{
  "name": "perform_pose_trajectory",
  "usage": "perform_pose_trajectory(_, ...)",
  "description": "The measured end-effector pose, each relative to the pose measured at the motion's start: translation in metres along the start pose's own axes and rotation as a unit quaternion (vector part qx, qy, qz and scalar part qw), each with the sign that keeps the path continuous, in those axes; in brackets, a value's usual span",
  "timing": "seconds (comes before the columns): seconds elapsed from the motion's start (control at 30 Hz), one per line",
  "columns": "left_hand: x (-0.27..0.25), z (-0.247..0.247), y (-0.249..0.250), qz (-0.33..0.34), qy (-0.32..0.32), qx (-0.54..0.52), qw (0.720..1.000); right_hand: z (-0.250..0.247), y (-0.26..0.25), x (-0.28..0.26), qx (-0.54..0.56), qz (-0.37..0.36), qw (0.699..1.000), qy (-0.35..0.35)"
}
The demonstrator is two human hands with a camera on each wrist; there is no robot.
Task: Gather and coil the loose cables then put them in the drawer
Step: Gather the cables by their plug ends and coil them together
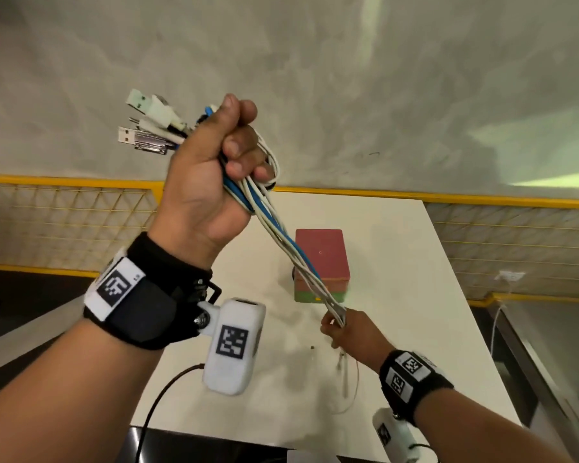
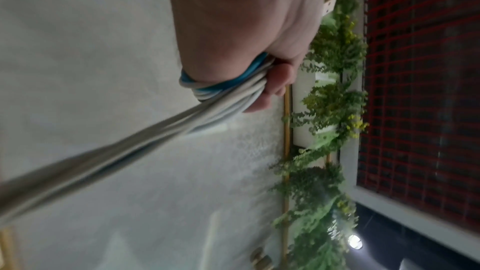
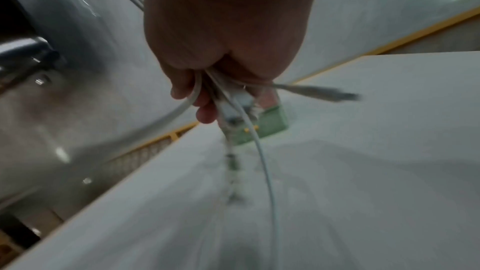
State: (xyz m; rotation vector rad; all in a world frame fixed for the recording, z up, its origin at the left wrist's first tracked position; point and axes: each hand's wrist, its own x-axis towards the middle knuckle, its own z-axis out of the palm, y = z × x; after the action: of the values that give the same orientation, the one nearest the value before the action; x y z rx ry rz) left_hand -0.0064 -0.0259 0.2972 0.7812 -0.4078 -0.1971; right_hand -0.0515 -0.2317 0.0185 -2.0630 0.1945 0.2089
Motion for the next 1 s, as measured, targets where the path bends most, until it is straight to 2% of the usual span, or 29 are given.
perform_pose_trajectory(0.17, -0.012, 0.014, -0.003, -0.030, -0.029, -0.003, 0.999, -0.006, 0.027, 0.013, -0.186, -0.020, 0.982, 0.025)
perform_pose_trajectory(0.27, -0.019, 0.020, -0.017, -0.063, -0.053, -0.008, 0.997, -0.015, 0.025, 0.023, -0.273, 0.016, 0.962, 0.017)
perform_pose_trajectory(0.3, -0.020, 0.021, -0.023, -0.069, -0.059, 0.002, 0.996, -0.021, 0.023, 0.025, -0.283, 0.030, 0.959, -0.004)
perform_pose_trajectory(0.37, -0.017, 0.019, -0.034, -0.068, -0.063, 0.042, 0.995, -0.034, 0.009, 0.022, -0.222, 0.018, 0.969, -0.103)
perform_pose_trajectory(0.43, -0.010, 0.012, -0.045, -0.055, -0.045, 0.095, 0.993, -0.045, -0.019, 0.013, -0.133, -0.044, 0.968, -0.208)
perform_pose_trajectory(0.5, -0.003, 0.001, -0.054, -0.042, -0.012, 0.145, 0.988, -0.056, -0.044, 0.006, -0.112, -0.097, 0.954, -0.260)
perform_pose_trajectory(0.57, 0.003, -0.009, -0.060, -0.034, 0.015, 0.176, 0.984, -0.073, -0.066, -0.003, -0.155, -0.097, 0.939, -0.292)
perform_pose_trajectory(0.6, 0.005, -0.014, -0.063, -0.034, 0.022, 0.181, 0.983, -0.083, -0.076, -0.009, -0.201, -0.074, 0.932, -0.292)
perform_pose_trajectory(0.67, 0.008, -0.023, -0.065, -0.036, 0.030, 0.182, 0.982, -0.104, -0.094, -0.022, -0.330, -0.007, 0.904, -0.270)
perform_pose_trajectory(0.7, 0.009, -0.026, -0.066, -0.036, 0.033, 0.179, 0.983, -0.110, -0.103, -0.027, -0.359, 0.003, 0.899, -0.251)
perform_pose_trajectory(0.73, 0.009, -0.027, -0.068, -0.034, 0.034, 0.177, 0.983, -0.110, -0.114, -0.031, -0.333, -0.018, 0.913, -0.234)
perform_pose_trajectory(0.8, 0.008, -0.026, -0.072, -0.033, 0.035, 0.173, 0.984, -0.097, -0.136, -0.035, -0.114, -0.109, 0.964, -0.215)
perform_pose_trajectory(0.83, 0.007, -0.023, -0.073, -0.036, 0.037, 0.168, 0.984, -0.085, -0.145, -0.034, 0.002, -0.156, 0.968, -0.199)
perform_pose_trajectory(0.9, 0.006, -0.017, -0.074, -0.046, 0.047, 0.150, 0.987, -0.060, -0.154, -0.031, 0.135, -0.195, 0.961, -0.143)
perform_pose_trajectory(0.93, 0.006, -0.013, -0.073, -0.053, 0.051, 0.133, 0.988, -0.048, -0.156, -0.030, 0.177, -0.188, 0.958, -0.121)
perform_pose_trajectory(1.0, 0.006, -0.008, -0.067, -0.063, 0.048, 0.084, 0.993, -0.032, -0.152, -0.027, 0.180, -0.174, 0.962, -0.109)
